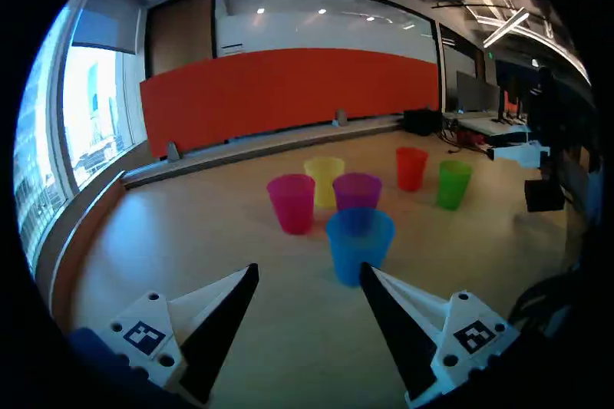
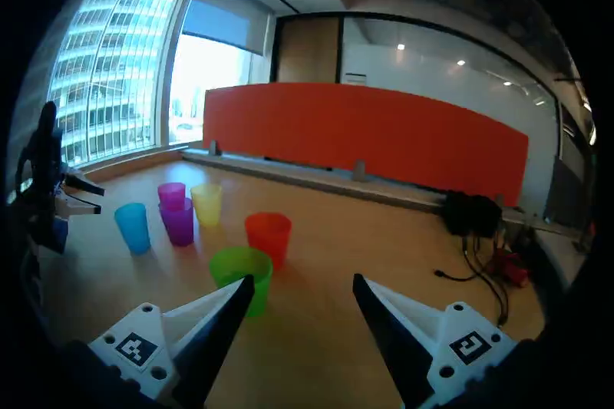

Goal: Pour water

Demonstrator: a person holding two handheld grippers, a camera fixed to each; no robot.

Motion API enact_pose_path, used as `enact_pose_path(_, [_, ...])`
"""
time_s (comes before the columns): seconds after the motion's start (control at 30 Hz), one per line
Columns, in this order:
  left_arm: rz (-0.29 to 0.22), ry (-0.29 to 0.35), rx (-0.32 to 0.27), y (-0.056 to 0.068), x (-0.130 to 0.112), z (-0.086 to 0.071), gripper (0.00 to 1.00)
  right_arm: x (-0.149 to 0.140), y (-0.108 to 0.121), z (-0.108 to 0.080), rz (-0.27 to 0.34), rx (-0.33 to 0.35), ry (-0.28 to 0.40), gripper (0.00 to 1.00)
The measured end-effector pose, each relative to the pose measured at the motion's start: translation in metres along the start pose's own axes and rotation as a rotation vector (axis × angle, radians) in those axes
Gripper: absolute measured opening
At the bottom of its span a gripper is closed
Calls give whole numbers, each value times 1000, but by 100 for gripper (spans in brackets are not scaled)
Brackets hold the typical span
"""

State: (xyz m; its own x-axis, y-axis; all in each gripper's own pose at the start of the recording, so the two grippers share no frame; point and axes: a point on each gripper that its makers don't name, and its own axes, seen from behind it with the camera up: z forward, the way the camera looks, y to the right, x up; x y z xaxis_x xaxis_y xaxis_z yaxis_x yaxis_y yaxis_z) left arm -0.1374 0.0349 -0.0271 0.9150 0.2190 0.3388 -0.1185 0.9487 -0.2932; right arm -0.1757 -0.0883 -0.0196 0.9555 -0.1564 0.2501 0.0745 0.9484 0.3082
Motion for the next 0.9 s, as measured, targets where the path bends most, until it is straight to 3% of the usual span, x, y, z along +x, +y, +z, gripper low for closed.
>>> enact_pose_path(0.3, [-90,160,99,-19,35,-8,98,33,29,-8,85,-159,143,99])
enact_pose_path(0.7, [-108,322,212,-30,72,-25,98,59,60,-28,167,-353,307,99])
enact_pose_path(0.9, [-118,376,242,-30,85,-30,98,66,65,-39,159,-418,350,99])
